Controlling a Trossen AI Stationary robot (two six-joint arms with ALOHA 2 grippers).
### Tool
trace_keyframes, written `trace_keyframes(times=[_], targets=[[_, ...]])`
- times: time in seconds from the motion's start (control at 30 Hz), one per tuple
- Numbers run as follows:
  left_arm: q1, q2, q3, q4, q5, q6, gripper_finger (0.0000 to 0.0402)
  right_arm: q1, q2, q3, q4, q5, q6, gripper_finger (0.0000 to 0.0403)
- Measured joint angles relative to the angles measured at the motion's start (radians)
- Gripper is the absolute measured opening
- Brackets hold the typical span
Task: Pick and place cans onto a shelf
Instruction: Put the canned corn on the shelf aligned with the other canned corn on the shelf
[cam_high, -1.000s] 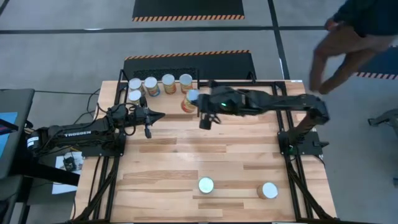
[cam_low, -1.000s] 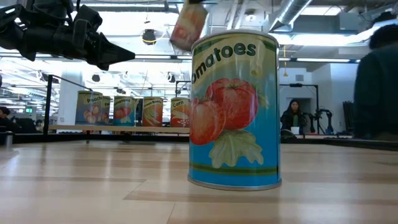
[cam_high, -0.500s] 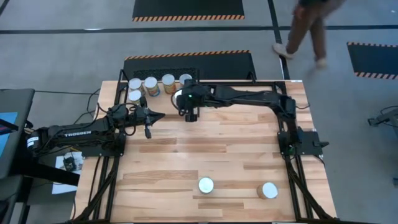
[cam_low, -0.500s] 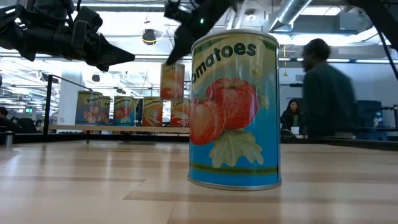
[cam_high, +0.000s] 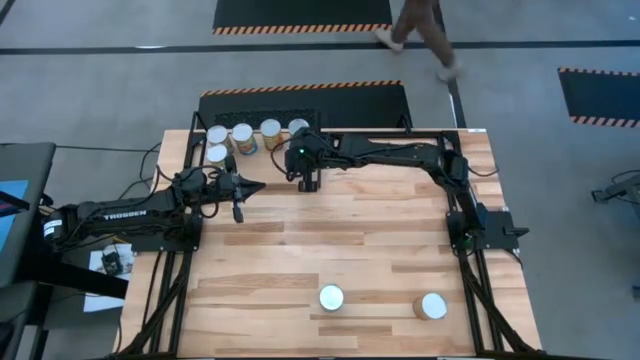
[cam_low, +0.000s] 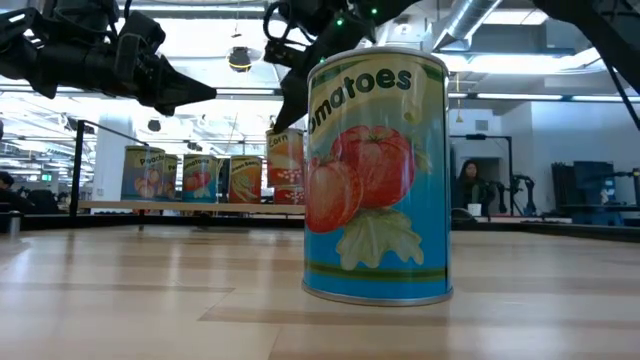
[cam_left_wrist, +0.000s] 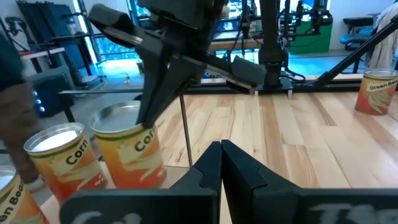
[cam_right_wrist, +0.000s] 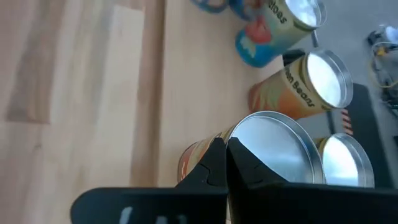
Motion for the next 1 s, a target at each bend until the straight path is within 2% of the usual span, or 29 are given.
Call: trace_keyframes(times=[0.53, 1.0], targets=[[0.000, 0.000, 0.000, -0.010, 0.001, -0.008, 0.0000, -0.014, 0.062, 0.000, 0.025, -0.002, 0.004, 0.0008], [0.000, 0.000, 0.000, -0.011, 0.001, -0.010, 0.0000, -0.031, 0.062, 0.000, 0.028, -0.003, 0.027, 0.0079]])
